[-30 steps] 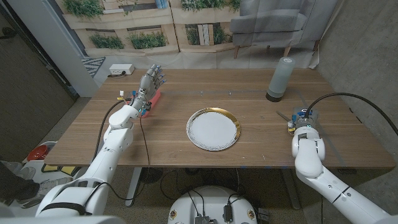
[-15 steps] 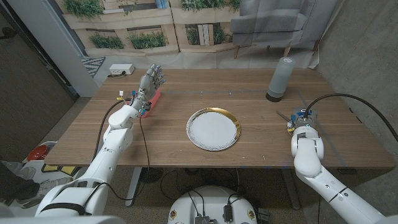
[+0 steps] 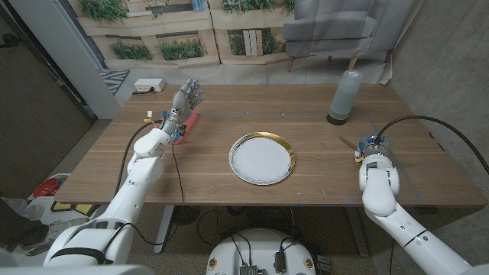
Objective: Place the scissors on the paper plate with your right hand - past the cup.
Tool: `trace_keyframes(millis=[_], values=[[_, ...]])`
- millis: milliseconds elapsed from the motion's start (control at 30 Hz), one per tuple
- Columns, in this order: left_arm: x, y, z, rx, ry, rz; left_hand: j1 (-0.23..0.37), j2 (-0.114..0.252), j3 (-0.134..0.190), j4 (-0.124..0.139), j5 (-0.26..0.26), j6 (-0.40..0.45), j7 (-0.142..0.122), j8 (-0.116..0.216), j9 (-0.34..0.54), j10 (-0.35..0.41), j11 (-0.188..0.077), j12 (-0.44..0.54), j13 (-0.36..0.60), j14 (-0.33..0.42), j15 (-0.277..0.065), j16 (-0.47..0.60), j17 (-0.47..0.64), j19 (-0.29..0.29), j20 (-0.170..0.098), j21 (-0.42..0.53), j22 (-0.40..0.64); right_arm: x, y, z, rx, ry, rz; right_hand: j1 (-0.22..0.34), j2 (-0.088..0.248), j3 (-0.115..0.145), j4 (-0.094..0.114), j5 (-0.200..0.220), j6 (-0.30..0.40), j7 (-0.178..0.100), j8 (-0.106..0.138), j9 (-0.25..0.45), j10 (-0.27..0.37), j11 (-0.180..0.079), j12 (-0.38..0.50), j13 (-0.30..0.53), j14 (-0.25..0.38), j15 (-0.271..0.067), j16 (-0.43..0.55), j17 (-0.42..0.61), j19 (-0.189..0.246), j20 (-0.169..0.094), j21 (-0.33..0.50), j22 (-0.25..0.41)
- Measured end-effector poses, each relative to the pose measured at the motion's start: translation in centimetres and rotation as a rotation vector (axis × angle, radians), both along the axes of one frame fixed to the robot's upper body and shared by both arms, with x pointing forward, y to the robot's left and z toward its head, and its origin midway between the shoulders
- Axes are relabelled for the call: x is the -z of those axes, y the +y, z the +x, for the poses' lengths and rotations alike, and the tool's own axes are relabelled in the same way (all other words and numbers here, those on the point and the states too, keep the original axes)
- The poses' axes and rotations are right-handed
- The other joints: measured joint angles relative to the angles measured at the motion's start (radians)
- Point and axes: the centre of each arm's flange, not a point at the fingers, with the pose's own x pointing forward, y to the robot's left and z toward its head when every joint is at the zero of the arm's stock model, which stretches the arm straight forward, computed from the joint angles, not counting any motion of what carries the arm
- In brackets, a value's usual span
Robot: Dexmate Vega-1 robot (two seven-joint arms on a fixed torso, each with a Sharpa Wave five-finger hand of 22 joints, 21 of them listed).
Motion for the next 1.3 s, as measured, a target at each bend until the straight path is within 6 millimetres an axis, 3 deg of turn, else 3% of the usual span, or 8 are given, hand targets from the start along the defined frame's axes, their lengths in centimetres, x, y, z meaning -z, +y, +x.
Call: trace_keyframes(millis=[633,733,867,1067,1300], values=[[0.0,0.2,0.3,-0.003,0.002,-0.003,0.000,0.000,0.000,0.000,0.000,0.000,0.000,0.000,0.000,0.000,0.000,0.000,0.000,0.000,0.000,0.000,0.000,0.000,0.000,0.000,0.000,-1.0,-0.2,0.8,-0.010,0.080,0.025,0.002,0.031,0.000,0.009,0.008,0.018,0.004,0.000,-0.004,0.009,0.009,0.008,-0.008,0.018,0.000,-0.015,-0.003,0.005,-0.006,0.000,0.000],[0.0,0.3,0.3,-0.002,0.002,-0.003,0.000,0.000,0.000,0.000,0.000,0.000,0.000,0.000,0.000,0.000,0.000,0.000,0.000,0.000,0.000,0.000,0.000,0.000,0.000,0.000,0.000,-1.0,-0.2,0.9,-0.009,0.089,0.029,0.018,0.047,0.002,0.006,0.008,0.064,0.002,0.004,-0.006,0.054,0.005,0.037,-0.006,0.054,-0.003,-0.009,0.002,0.005,-0.005,0.000,0.000],[0.0,0.4,0.4,-0.002,0.002,-0.005,0.000,0.000,0.000,0.000,0.000,0.000,0.000,0.000,0.000,0.000,0.000,0.000,0.000,0.000,0.000,0.000,0.000,0.000,0.000,0.000,0.000,-1.2,-0.2,1.0,-0.010,0.092,0.027,0.069,0.062,0.007,-0.016,0.008,0.148,0.008,0.029,-0.007,0.135,-0.008,0.092,0.013,0.132,-0.011,0.041,0.042,0.034,-0.019,0.004,0.000],[-0.1,0.4,0.6,0.000,0.002,-0.006,0.000,0.000,0.000,0.000,0.006,0.000,0.000,0.000,0.000,0.000,0.000,0.000,0.000,0.000,0.000,0.000,0.000,0.000,0.000,-0.006,0.000,-1.3,-0.1,1.2,-0.012,0.091,0.021,0.124,0.072,0.003,-0.025,0.007,0.185,0.042,0.065,0.009,0.197,-0.011,0.144,0.036,0.194,-0.026,0.101,0.097,0.068,-0.029,0.012,0.000],[-0.1,0.5,0.8,0.000,0.005,-0.008,0.000,0.000,0.000,0.000,0.006,0.000,0.000,0.000,0.000,0.000,0.000,0.000,0.000,0.000,0.000,0.000,0.000,0.000,0.000,-0.006,0.000,-1.3,0.0,1.3,-0.017,0.087,0.015,0.191,0.058,-0.005,-0.036,-0.001,0.229,0.072,0.070,0.009,0.280,-0.017,0.215,0.074,0.265,-0.032,0.203,0.197,0.110,-0.049,0.030,0.009]])
